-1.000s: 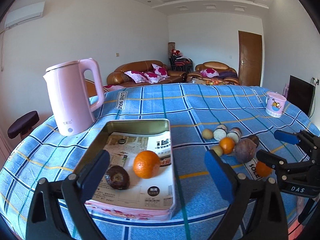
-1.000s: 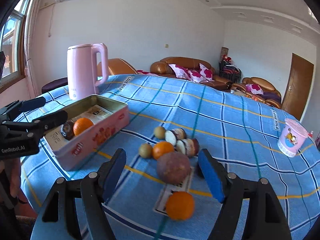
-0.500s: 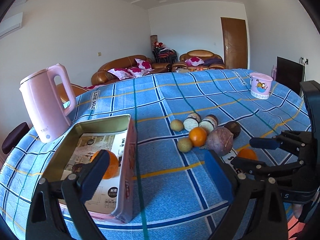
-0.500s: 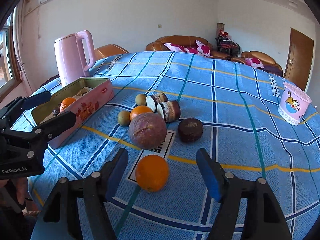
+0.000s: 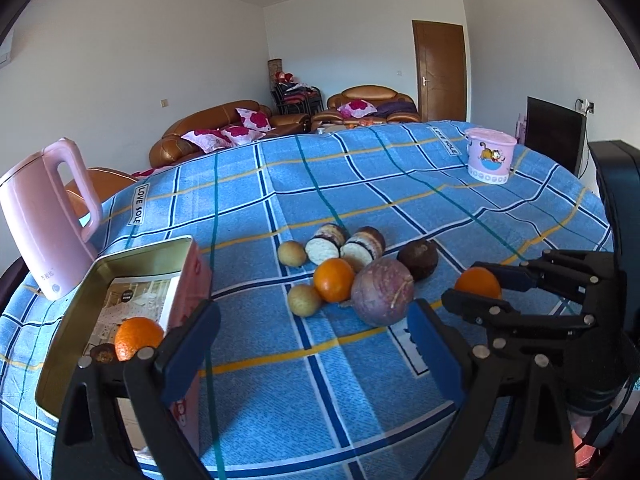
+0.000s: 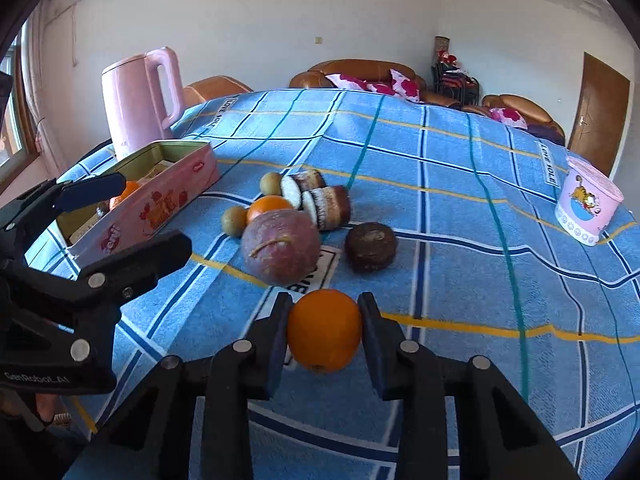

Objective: Organize fruits
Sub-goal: 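Grasp a second orange with right tool while left tool moves to the purple fruit, then grasp and lift the large purple fruit with left tool while right tool holds orange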

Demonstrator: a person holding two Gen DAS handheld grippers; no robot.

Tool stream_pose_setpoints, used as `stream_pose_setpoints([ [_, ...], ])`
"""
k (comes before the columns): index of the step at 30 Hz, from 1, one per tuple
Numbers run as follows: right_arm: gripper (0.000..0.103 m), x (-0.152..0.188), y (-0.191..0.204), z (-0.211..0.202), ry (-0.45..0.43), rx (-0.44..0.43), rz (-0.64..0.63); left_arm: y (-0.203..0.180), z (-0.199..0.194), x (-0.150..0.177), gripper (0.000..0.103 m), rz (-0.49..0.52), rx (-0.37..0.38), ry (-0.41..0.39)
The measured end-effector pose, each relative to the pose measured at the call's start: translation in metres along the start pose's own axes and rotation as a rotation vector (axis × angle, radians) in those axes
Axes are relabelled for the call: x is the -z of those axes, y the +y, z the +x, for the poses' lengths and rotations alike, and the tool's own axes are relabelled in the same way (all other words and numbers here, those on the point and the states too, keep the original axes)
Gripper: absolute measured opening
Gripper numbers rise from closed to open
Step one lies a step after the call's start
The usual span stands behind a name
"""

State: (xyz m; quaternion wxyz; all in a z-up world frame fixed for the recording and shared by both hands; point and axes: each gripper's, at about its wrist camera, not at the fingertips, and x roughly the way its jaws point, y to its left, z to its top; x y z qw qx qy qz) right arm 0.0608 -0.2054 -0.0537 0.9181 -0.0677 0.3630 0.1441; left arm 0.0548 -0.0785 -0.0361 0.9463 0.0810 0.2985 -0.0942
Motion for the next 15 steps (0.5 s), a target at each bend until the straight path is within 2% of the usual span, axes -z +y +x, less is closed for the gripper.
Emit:
stream_pose_setpoints([
  [5,0.036,-0.005,-0.028,0.006,0.0,0.059,0.063,-0.016,0.02,-0.008,0.084,0.001,0.068,0.061],
  [7,0.036,-0.007,-0.035,0.008,0.01,0.036,0.1,-0.022,0.028,-0.01,0.079,0.001,0.086,0.084],
  [9,0.036,-0.008,-0.036,0.009,0.015,0.031,0.101,-0.026,0.036,-0.011,0.067,0.001,0.109,0.113],
  [11,0.036,-0.008,-0.035,0.01,0.016,0.031,0.098,-0.028,0.043,-0.01,0.061,-0.009,0.126,0.144],
  [15,0.036,-0.006,-0.039,0.01,0.015,0.014,0.121,-0.029,0.051,-0.009,0.053,-0.029,0.153,0.185],
])
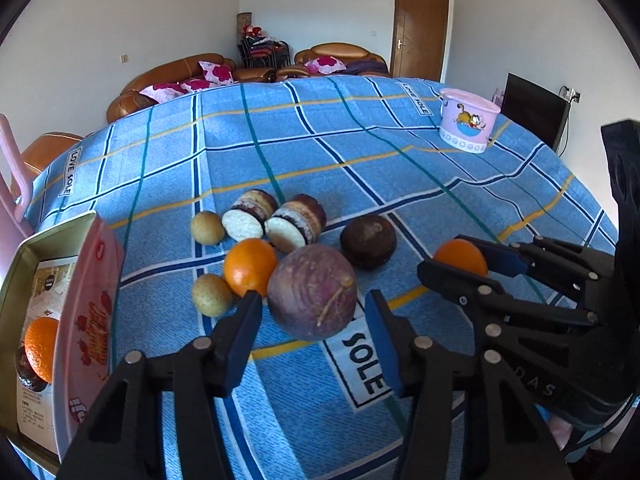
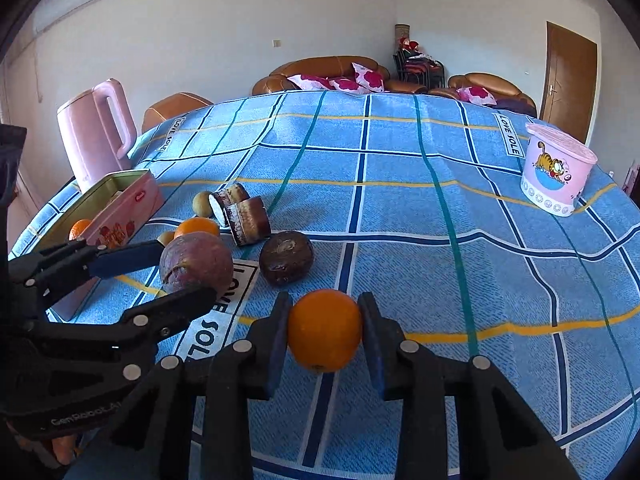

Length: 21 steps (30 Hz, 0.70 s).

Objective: Organize fruits
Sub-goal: 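Grasp and lift the large purple fruit with left tool while right tool holds orange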

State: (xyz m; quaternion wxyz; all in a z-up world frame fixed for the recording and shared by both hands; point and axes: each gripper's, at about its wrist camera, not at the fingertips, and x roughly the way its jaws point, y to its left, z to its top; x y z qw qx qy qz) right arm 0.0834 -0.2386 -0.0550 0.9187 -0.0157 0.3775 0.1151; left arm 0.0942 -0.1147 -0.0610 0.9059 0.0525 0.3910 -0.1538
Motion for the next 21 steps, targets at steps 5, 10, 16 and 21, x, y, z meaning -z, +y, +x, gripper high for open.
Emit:
stream_pose_setpoints([
  [5,0.036,0.001,0.003,0.0,-0.004,0.016,-0.019,0.004,0.002,-0.002,0.048,-0.022,0.014,0.005],
  [10,0.036,0.003,0.005,-0.006,-0.039,0.025,-0.025,0.006,-0.001,-0.001,0.048,-0.033,0.018,-0.011],
  [16,0.036,0.003,0.006,-0.012,-0.081,0.027,-0.033,0.001,-0.008,0.002,0.048,-0.017,0.009,-0.043],
  [21,0.036,0.005,0.007,-0.018,-0.117,0.028,-0.037,-0.004,-0.01,0.008,0.047,-0.004,0.002,-0.061],
])
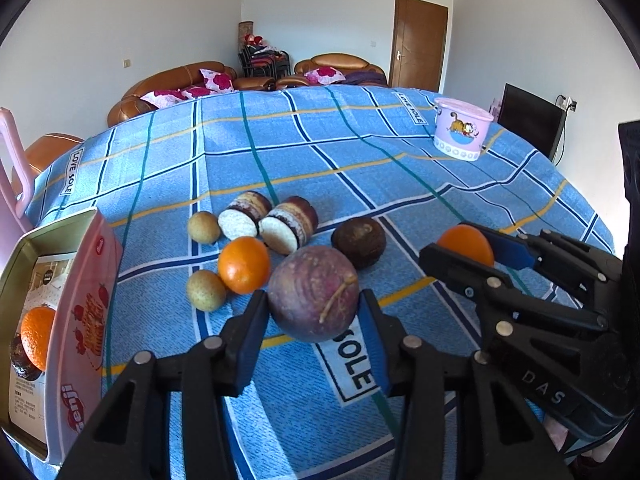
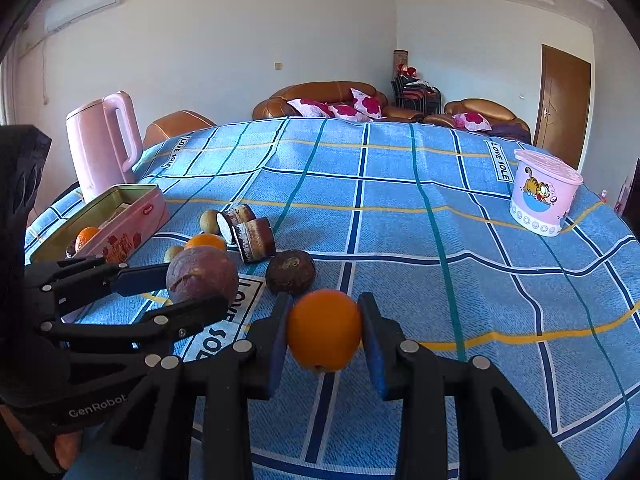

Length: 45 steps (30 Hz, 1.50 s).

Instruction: Organize fruits

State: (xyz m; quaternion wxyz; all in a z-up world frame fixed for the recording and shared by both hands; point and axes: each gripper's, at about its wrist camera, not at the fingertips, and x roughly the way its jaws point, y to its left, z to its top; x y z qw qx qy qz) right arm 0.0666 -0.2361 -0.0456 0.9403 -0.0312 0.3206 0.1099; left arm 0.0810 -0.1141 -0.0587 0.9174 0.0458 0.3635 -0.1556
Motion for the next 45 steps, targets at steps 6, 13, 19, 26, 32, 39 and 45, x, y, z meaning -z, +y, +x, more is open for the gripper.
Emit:
stream_pose_setpoints([
  [6,0.036,0.001,0.001,-0.005,-0.029,-0.003,-0.007,0.002,-0.005,0.0,0.047,-0.009,0.004,-0.03],
  [13,0.036,0.003,0.004,-0.012,-0.069,-0.002,-0.025,0.007,-0.019,0.004,0.047,-0.035,-0.006,-0.105],
  [19,0.036,0.004,0.005,-0.017,-0.094,-0.001,-0.032,0.009,-0.027,0.005,0.047,-0.05,-0.011,-0.152],
  [26,0.036,0.005,0.006,-0.021,-0.121,0.003,-0.038,0.009,-0.034,0.008,0.047,-0.049,-0.015,-0.195],
  [32,0.036,0.006,0.006,-0.024,-0.14,0.006,-0.042,0.009,-0.038,0.009,0.047,-0.05,-0.02,-0.215],
  [39,0.036,0.006,0.007,-0.028,-0.161,0.008,-0.047,0.009,-0.042,0.01,0.047,-0.052,-0.022,-0.234],
  [45,0.036,0.008,0.007,-0.031,-0.18,0.009,-0.052,0.008,-0.044,0.011,0.047,-0.046,-0.027,-0.252],
])
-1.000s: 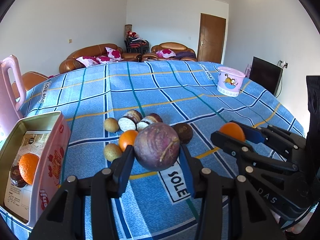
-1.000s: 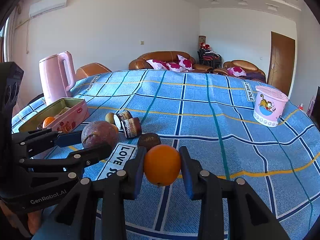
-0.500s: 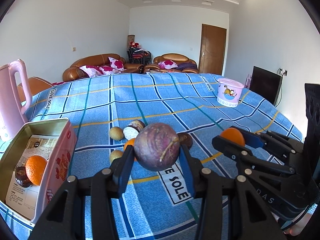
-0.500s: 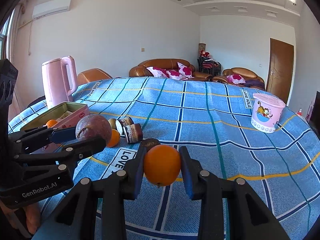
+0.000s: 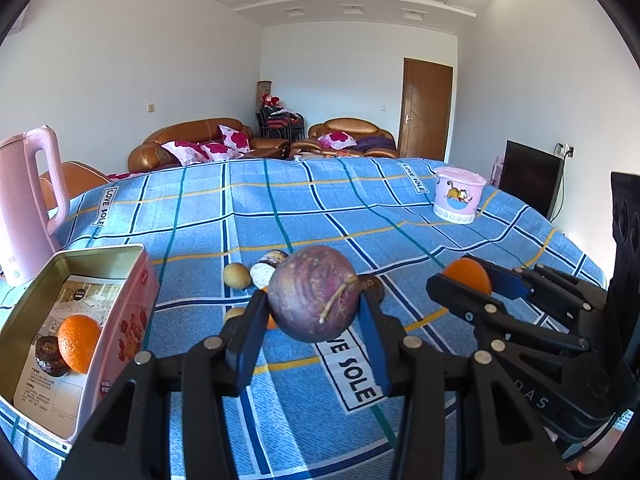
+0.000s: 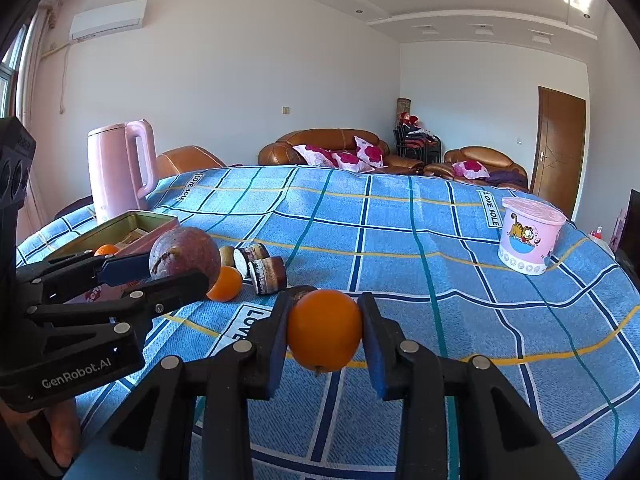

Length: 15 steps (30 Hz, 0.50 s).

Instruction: Organize fruits

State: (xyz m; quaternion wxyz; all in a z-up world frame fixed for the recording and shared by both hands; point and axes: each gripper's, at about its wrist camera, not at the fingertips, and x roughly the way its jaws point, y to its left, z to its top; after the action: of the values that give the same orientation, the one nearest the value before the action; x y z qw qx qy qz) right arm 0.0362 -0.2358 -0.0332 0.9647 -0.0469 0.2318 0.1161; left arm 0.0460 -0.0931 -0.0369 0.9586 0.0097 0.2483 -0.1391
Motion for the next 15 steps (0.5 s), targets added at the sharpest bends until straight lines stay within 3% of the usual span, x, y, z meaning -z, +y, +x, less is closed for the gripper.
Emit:
stream_pose_setpoints([
  [15,0.036,0.0005,0.0019,-0.0047,-0.035,0.006,-0.009,-0.0018,-0.0081,0.0012,0.047,0.013,-0.007,-0.038],
])
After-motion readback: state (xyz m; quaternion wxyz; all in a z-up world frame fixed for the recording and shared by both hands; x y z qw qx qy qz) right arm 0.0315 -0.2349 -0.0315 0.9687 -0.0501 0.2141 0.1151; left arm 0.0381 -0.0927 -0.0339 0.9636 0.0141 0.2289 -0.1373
